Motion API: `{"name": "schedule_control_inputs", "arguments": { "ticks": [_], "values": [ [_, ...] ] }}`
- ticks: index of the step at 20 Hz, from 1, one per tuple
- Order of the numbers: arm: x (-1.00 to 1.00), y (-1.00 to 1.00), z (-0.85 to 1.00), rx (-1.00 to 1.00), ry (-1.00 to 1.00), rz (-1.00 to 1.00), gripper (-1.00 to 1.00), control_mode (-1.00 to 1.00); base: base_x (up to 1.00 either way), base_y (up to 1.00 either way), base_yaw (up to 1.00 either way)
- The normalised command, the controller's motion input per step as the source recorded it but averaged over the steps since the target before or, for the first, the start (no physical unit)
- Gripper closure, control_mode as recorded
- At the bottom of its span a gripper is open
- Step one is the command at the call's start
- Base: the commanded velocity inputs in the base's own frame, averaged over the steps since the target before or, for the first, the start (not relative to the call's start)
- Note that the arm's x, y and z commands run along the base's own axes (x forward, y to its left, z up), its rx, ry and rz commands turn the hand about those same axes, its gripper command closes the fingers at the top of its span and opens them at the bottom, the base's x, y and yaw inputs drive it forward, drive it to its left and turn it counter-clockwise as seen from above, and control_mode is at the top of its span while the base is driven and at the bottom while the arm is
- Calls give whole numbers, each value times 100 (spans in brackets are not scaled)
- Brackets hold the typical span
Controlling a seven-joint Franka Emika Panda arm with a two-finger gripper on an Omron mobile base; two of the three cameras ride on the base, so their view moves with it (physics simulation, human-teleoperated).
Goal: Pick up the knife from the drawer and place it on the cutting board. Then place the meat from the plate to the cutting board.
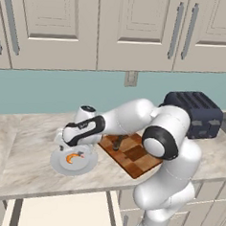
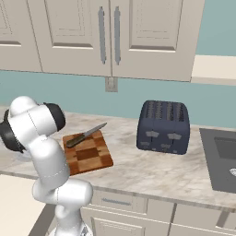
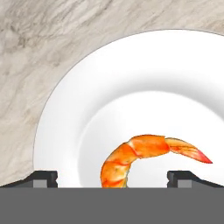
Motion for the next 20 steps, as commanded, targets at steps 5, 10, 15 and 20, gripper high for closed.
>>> {"name": "schedule_control_inputs", "arguments": {
  "ticks": [5,10,15,20],
  "values": [
    [-2,7,-19,-3,3,0,-100,-100,0,0,0],
    [0,14,-21,-4,5,0,-100,-100,0,0,0],
    [0,24,-23,-5,5,0,-100,-100,0,0,0],
    [0,27,-29,-5,7,0,100,-100,0,0,0]
  ]
}}
